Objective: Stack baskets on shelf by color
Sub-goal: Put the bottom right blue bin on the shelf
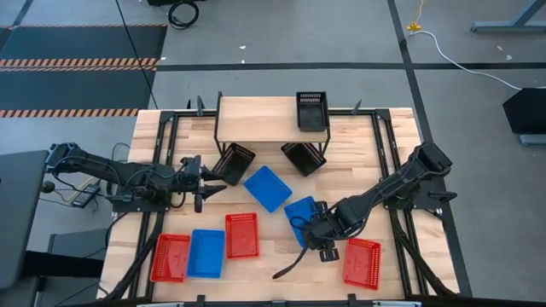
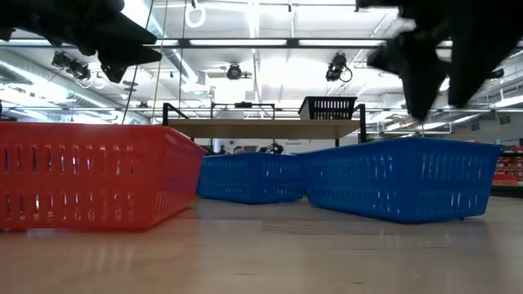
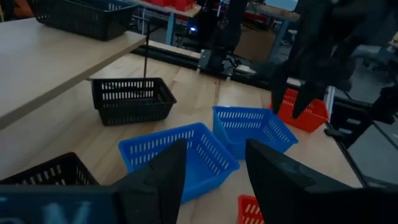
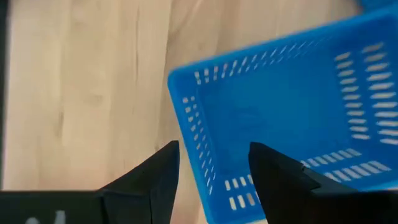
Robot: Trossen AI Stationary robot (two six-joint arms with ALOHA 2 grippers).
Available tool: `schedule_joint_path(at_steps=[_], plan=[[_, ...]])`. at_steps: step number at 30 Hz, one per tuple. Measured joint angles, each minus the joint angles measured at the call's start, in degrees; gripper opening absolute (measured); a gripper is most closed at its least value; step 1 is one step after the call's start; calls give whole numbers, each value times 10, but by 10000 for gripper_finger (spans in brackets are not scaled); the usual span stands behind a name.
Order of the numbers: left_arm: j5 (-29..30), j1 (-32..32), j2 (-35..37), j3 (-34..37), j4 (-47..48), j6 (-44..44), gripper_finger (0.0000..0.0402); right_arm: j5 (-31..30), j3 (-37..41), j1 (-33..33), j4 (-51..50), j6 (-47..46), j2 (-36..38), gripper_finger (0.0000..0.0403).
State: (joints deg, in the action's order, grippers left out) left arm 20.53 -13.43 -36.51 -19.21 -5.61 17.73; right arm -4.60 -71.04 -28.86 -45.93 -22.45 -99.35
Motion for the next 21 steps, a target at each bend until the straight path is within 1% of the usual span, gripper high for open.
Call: schedule_joint_path(at_steps=[4,13,16,19,21], plan=[[0,0,-27,19,-80,1,172,-7,33,0,24,-4,0,197],[0,-7,-74,21,-120,26,172,17,99,0,85,-4,1,197],[0,-7,-75,21,-130,26,172,21,102,0,83,-3,2,197],[0,-7,-75,21,-137,26,172,22,87,-6,70,4,3,197],[0,-7,-75,21,-141,26,172,10,73,-11,67,22,7,197]])
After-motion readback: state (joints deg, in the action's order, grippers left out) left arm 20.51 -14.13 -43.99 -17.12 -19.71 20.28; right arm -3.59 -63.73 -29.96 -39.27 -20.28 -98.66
